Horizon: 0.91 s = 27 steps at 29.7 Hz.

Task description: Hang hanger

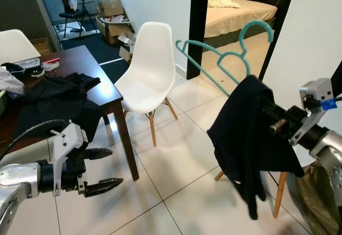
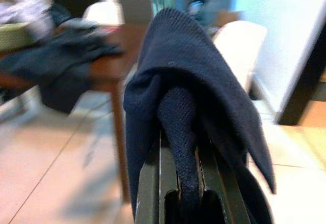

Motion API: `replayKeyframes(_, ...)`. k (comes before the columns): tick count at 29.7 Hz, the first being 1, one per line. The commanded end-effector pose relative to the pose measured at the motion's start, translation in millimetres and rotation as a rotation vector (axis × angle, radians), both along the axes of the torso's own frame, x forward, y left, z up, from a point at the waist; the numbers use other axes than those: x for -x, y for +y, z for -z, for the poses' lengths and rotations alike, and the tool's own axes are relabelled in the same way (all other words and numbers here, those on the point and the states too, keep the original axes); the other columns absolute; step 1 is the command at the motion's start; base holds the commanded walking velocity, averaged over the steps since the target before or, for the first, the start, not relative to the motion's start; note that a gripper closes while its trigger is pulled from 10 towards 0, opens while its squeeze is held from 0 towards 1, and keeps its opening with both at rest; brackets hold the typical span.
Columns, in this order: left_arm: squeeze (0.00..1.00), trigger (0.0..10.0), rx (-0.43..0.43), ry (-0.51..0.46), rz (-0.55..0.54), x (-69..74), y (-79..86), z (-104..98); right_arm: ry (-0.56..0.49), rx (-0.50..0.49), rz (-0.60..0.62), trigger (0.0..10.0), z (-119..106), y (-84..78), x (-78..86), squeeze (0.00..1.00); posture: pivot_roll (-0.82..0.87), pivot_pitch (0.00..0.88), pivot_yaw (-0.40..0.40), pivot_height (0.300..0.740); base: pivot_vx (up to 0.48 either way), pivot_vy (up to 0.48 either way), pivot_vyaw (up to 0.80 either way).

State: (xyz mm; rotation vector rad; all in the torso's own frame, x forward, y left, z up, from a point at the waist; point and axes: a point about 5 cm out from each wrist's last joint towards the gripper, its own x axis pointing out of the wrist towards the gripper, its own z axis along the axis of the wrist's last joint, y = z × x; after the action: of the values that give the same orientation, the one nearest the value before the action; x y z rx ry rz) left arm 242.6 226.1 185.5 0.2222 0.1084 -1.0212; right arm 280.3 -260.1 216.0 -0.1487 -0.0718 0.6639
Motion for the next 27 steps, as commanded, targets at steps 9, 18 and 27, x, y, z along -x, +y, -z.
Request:
replayKeyframes(9,0.00,10.0,0.186,-0.223,0.186,5.5,-14.9,-68,0.141,0.348,-0.319,0.0,27,29.2,24.3,0.00,-0.02,0.000,0.030,0.740,0.000,0.000,0.00)
replayKeyframes(18,0.00,10.0,0.077,-0.255,0.314,1.9,-15.7,-85,0.117,0.380,-0.481,0.0,16,48.2,34.3,0.00,-0.02,0.000,0.044,0.740,0.000,0.000,0.00)
replayKeyframes(27,0.00,10.0,0.036,-0.156,0.335,-3.0,-18.6,-59,0.074,0.383,-0.604,0.0,2,65.7,50.1,0.00,-0.03,0.000,0.054,0.740,0.000,0.000,0.00)
